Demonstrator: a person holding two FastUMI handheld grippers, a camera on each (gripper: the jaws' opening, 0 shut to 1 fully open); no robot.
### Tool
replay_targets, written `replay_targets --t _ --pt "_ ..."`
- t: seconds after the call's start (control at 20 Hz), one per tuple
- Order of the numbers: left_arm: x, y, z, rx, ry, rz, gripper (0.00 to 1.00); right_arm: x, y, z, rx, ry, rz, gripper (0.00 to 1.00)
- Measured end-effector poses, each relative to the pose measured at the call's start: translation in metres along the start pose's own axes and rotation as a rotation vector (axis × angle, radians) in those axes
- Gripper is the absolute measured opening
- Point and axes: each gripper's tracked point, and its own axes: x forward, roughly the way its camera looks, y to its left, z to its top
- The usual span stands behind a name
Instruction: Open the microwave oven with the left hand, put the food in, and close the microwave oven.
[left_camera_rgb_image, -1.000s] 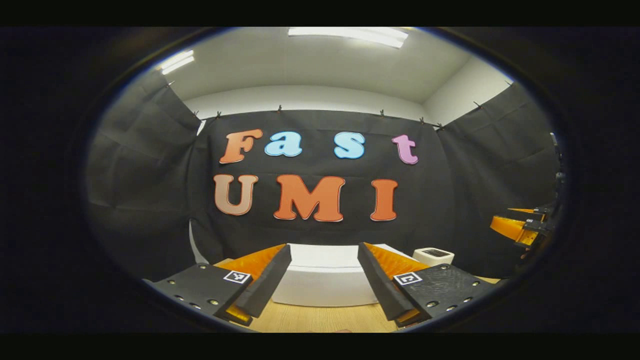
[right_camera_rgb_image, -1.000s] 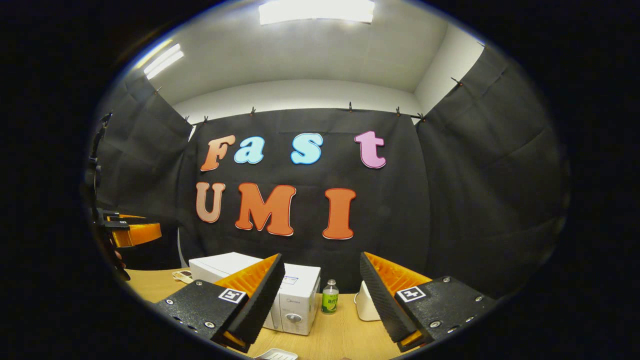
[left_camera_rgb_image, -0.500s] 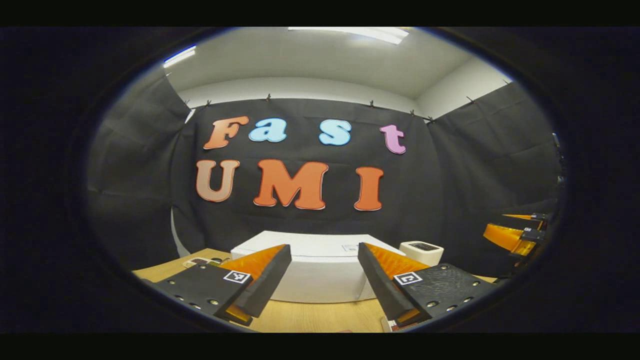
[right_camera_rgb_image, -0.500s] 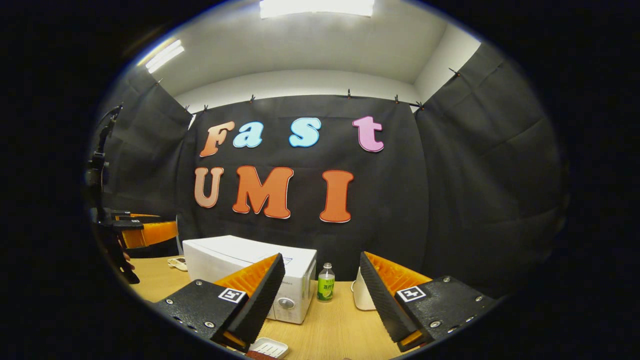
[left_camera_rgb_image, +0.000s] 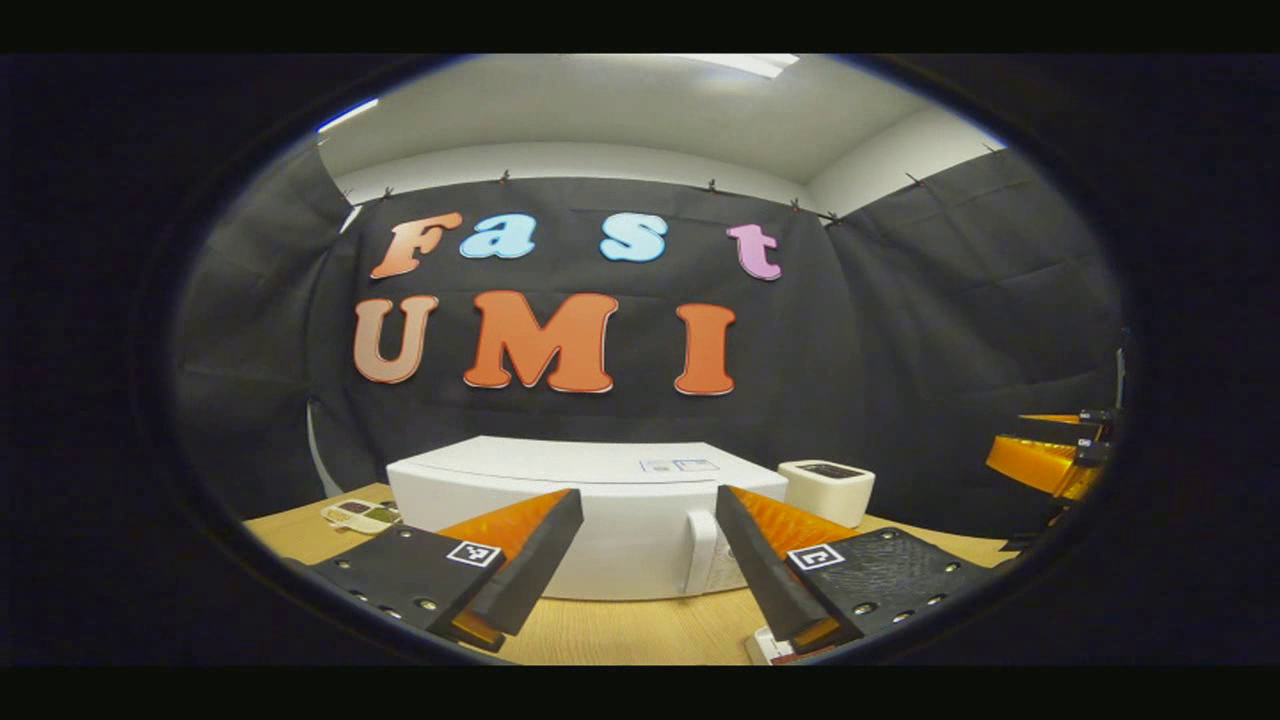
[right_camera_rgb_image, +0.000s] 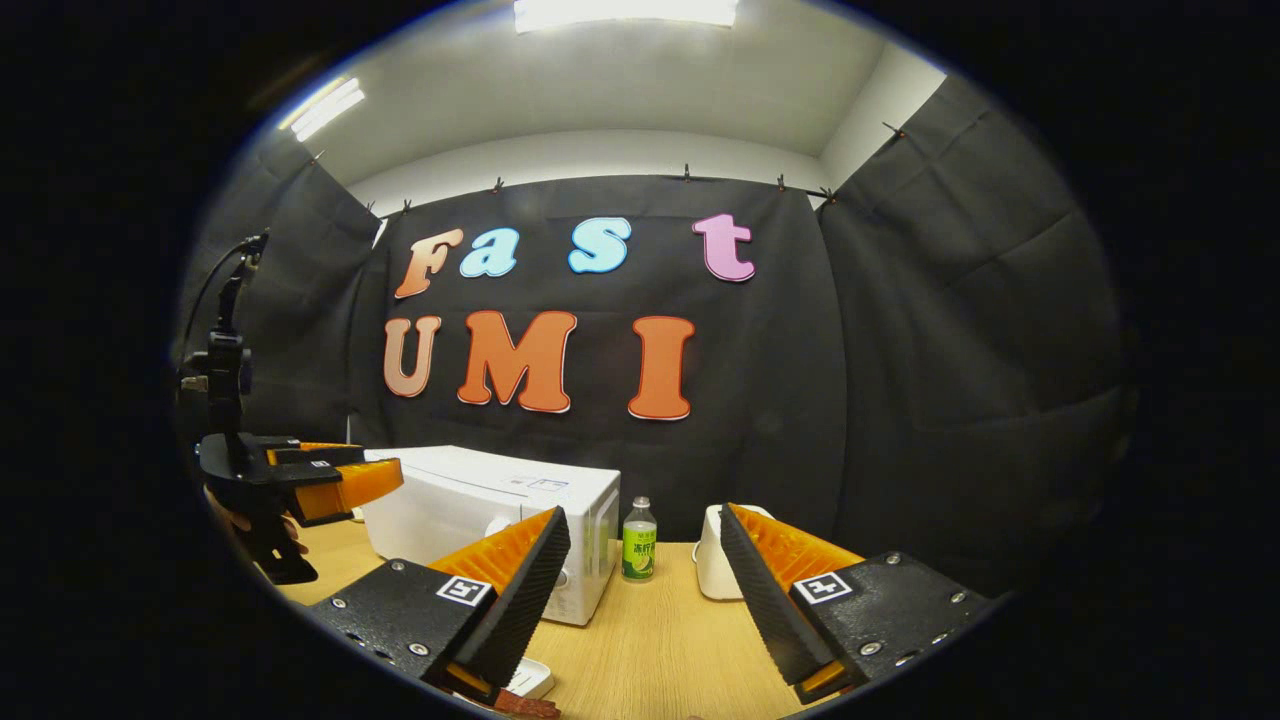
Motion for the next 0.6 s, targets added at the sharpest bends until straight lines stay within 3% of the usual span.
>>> replay_targets --t 0.45,0.6 --pt "0.049 -0.034 -0.084 0.02 0.125 -0.017 0.89 -0.015 -0.015 -0.061 0.054 0.105 -0.022 0.94" --pt "0.065 -0.034 -0.109 0.016 0.16 0.003 0.8 -0.02 -0.017 -0.076 0.066 0.133 -0.024 0.94"
